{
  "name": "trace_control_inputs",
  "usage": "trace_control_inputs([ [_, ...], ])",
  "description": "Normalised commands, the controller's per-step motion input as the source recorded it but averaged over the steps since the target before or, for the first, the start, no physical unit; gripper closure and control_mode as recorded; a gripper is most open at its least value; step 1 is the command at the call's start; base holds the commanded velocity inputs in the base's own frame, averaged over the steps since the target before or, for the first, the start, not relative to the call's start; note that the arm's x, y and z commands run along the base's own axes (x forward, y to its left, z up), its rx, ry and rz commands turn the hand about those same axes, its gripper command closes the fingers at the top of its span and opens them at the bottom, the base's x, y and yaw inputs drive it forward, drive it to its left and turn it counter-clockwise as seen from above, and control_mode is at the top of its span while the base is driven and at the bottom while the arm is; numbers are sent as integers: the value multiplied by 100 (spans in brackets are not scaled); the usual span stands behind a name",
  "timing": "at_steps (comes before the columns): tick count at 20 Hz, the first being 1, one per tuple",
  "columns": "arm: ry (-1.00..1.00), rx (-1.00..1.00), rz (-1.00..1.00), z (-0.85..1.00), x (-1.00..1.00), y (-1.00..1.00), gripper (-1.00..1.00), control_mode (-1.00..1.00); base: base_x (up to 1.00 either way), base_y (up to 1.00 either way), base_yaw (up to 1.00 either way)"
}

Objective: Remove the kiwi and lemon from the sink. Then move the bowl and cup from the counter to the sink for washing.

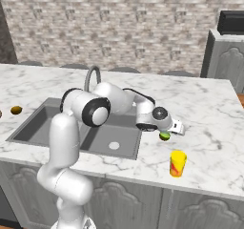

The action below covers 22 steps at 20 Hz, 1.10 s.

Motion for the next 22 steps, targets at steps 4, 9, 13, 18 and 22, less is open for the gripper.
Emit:
trace_control_inputs([
  [4,0,1,-3,19,-6,0,-100,-100,0,0,0],
  [9,0,0,-2,27,-5,0,-100,-100,0,0,0],
  [13,0,0,0,34,-2,4,-100,-100,0,0,0],
  [18,0,0,-2,36,-5,2,-100,-100,0,0,0],
  [22,0,0,-3,36,-13,0,-100,-100,0,0,0],
])
